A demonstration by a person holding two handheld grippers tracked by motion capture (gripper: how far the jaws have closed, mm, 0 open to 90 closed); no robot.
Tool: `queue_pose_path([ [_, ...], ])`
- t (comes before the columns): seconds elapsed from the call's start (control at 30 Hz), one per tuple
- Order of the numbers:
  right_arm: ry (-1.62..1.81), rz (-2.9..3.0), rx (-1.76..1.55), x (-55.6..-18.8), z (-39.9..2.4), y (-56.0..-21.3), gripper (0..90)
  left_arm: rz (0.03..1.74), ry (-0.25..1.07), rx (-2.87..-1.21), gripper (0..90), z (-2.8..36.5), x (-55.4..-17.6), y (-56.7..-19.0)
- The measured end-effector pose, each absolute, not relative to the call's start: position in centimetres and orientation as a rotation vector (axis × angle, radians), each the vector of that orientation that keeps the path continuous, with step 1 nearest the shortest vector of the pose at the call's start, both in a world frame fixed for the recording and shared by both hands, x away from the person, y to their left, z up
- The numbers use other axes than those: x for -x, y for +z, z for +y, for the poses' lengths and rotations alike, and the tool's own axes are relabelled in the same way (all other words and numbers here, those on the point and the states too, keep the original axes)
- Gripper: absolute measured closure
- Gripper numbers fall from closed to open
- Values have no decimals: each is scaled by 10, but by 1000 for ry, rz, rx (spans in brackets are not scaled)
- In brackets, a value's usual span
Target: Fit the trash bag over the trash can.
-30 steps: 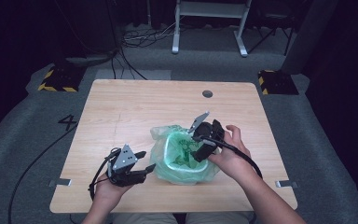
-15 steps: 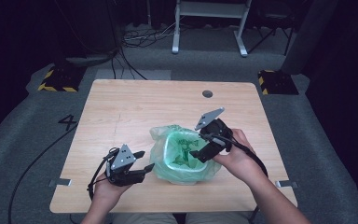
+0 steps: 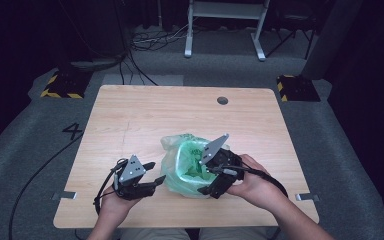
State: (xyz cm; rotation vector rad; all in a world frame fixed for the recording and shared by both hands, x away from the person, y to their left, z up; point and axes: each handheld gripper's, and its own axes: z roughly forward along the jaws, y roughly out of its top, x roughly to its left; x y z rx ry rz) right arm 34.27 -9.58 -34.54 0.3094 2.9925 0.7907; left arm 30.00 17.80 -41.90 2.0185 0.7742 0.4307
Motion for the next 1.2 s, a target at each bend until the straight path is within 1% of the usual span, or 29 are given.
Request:
queue_pose_path([
  [0.3,661,3078,-197,-347,-75,-358,226,794,446,-2011,436,185,-295,-419],
  [0.37,624,3112,-170,-346,-68,-363,262,803,454,-2008,433,187,-293,-419],
  [0.4,624,3112,-170,-346,-68,-363,262,803,459,-2007,433,188,-291,-419],
  [0.5,596,3148,-138,-345,-62,-366,299,805,478,-2012,433,189,-288,-417],
  [0.63,489,3191,-79,-345,-53,-374,318,813,480,-2009,432,191,-286,-418],
  [0.87,397,3253,-33,-343,-45,-386,329,822,477,-2003,432,194,-287,-419],
  [1.03,322,3298,-25,-342,-43,-394,319,818,472,-2007,431,192,-288,-419],
  [1.17,421,3253,-49,-343,-45,-384,302,814,473,-2005,432,192,-289,-419],
  [1.2,489,3226,-79,-344,-48,-374,273,815,471,-2004,432,192,-289,-419],
])
